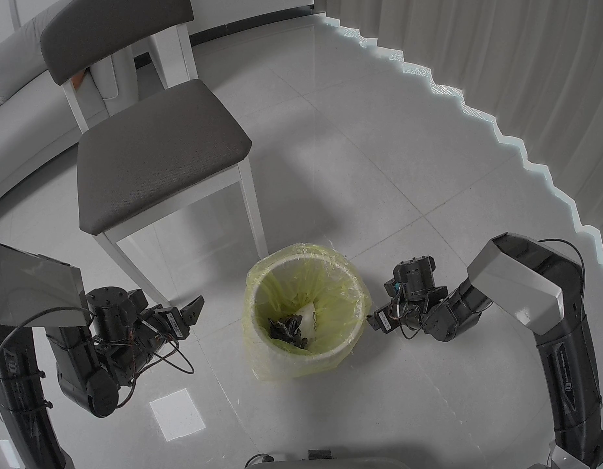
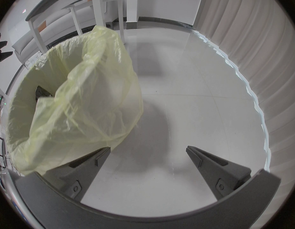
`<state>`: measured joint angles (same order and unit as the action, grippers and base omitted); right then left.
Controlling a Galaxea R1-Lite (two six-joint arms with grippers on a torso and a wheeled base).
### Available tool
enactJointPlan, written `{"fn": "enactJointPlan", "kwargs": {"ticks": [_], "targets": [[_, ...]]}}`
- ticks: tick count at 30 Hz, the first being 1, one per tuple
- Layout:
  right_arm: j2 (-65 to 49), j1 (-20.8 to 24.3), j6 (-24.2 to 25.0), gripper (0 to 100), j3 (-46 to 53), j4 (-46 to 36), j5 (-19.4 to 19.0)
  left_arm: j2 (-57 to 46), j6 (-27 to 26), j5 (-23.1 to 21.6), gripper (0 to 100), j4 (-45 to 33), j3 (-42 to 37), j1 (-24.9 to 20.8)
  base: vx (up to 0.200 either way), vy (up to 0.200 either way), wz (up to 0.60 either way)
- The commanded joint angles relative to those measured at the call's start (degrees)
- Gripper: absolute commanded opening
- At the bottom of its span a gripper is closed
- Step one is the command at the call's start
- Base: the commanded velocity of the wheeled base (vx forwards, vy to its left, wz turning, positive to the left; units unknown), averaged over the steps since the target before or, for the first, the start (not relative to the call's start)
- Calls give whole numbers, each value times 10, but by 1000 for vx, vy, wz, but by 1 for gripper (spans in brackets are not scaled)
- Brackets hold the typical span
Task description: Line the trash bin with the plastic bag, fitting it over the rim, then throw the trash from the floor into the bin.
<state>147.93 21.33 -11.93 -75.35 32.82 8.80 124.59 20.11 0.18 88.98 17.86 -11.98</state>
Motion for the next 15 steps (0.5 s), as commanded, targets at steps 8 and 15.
{"fn": "enactJointPlan", "kwargs": {"ticks": [8,15], "targets": [[-201,-34,5,100,122,4,0,-20,1,12,100,10,-5,2,0,0,0],[-428,-58,15,100,276,22,1,-150,-6,0,100,10,-41,40,0,0,0]]}}
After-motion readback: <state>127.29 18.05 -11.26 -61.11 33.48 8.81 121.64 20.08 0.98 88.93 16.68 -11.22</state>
